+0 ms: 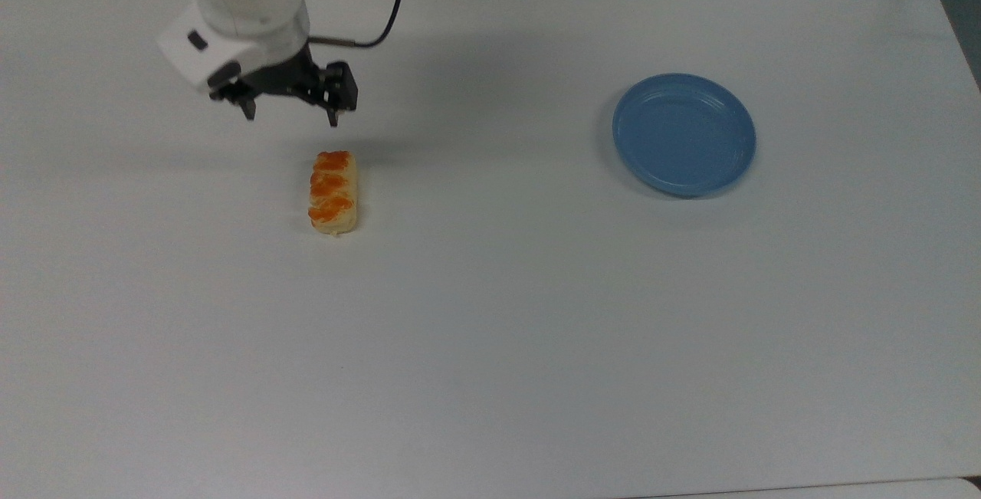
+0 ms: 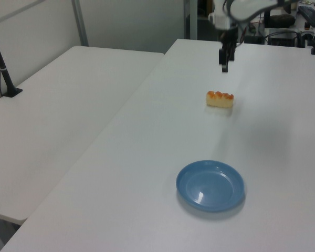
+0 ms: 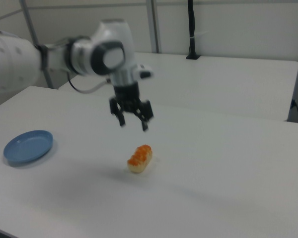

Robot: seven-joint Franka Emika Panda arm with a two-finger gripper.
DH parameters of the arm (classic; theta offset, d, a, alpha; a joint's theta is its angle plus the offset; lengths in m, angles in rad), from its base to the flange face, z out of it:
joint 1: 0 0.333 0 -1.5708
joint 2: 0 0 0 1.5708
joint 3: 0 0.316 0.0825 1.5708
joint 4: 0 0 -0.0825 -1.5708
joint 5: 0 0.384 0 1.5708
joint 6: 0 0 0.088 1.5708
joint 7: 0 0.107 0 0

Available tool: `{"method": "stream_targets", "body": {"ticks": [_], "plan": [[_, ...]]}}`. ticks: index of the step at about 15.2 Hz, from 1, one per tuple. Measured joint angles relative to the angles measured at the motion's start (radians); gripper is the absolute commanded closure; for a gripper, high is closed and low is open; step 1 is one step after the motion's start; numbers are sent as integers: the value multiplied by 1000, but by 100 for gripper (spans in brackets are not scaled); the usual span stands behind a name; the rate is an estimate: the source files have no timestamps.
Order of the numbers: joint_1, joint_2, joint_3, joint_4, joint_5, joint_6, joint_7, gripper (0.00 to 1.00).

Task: Put the bread on the table

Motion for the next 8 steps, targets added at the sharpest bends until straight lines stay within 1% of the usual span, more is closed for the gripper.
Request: {"method": "stream_targets", "body": {"ticks": [3, 6, 7, 8], "plan": [[3, -134, 2, -2, 71, -83, 87, 0], [15, -214, -5, -3, 107, -146, 135, 0], [40, -233, -27, -4, 113, -163, 145, 0], [78, -248, -62, -4, 117, -172, 156, 0]]}}
